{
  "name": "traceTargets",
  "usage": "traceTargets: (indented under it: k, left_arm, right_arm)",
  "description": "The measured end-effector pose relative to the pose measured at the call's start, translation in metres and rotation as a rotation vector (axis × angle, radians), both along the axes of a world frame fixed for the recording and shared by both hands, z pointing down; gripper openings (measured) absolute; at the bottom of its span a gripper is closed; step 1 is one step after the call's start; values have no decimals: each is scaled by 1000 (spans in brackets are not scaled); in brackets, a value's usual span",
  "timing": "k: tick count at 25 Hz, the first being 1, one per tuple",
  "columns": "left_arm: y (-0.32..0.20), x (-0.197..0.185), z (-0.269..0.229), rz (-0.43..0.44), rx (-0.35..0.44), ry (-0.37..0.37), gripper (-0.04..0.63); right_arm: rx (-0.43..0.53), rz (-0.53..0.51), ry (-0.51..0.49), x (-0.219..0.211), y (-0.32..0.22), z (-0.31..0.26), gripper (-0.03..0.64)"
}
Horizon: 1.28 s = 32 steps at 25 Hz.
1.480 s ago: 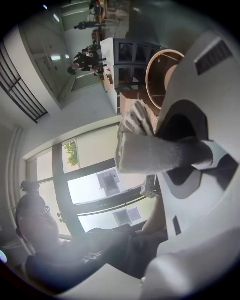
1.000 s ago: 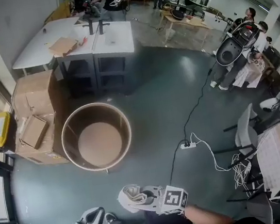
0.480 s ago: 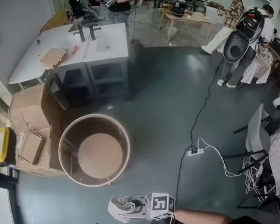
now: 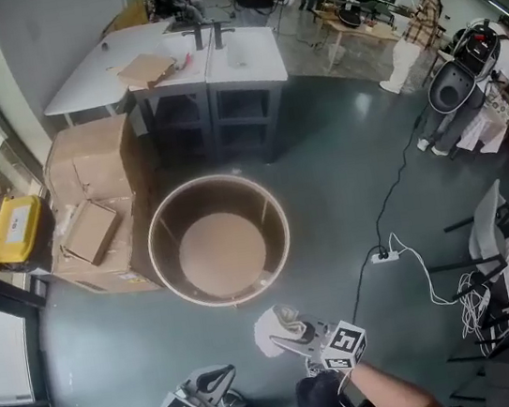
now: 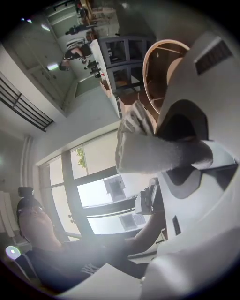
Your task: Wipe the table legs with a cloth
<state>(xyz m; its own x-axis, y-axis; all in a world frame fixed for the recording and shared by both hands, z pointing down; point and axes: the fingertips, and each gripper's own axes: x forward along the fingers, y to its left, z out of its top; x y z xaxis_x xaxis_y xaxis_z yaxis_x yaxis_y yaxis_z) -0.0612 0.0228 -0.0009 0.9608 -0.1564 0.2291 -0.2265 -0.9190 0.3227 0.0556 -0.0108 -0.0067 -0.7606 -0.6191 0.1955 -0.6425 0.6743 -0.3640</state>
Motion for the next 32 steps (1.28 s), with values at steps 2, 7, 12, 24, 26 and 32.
traceTargets:
  k: [2,7,12,24,26,32]
  left_arm:
    - [-6,1,21,5,-16,-6,6]
    - [-27,-1,67,-83,-5,29,6]
    - [-50,10,127,-151,24,13,6]
    - [-95,20,338,-65,52,40,6]
    - [-102,20,368,-45,71,37,6]
    - [-117,17,433,-2,135,59,6]
  right_arm:
    - [12,18,18,0,-7,15,84]
    - [-2,-23,74,0,-5,81,84]
    - [24,-100,158,8,-13,147,84]
    - [129,-248,290,-31,-70,382,84]
    - [134,-268,295,-40,-76,418,84]
    - [179,-302,306,-62,-94,500,83]
